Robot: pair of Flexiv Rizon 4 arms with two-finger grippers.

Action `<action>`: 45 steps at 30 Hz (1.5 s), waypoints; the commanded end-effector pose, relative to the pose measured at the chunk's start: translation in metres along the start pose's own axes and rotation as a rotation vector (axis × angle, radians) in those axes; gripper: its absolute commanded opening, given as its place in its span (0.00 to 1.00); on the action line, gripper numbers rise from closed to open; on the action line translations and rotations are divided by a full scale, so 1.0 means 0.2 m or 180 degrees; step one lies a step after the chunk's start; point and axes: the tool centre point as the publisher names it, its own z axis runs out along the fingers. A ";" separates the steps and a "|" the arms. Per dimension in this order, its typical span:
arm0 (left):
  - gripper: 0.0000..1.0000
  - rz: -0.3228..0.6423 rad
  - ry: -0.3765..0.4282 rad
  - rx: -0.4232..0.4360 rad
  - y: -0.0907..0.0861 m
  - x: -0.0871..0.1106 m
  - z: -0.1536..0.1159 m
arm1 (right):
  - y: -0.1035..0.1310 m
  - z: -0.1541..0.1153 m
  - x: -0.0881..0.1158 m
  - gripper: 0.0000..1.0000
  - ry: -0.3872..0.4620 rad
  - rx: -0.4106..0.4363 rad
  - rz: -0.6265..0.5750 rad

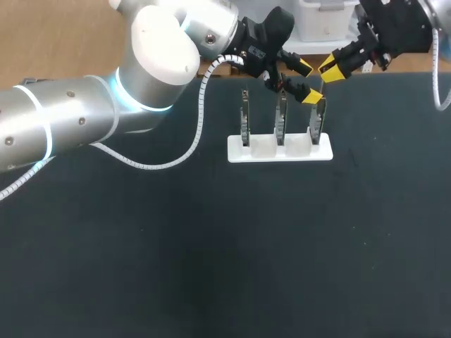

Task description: Pick up the optical module with the left hand, and insert it into the network port with the right hand.

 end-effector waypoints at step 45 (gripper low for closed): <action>1.00 0.0006 0.0000 0.0005 0.00 0.00 0.00 | 0.02 0.01 0.01 0.00 0.0115 0.0140 -0.0032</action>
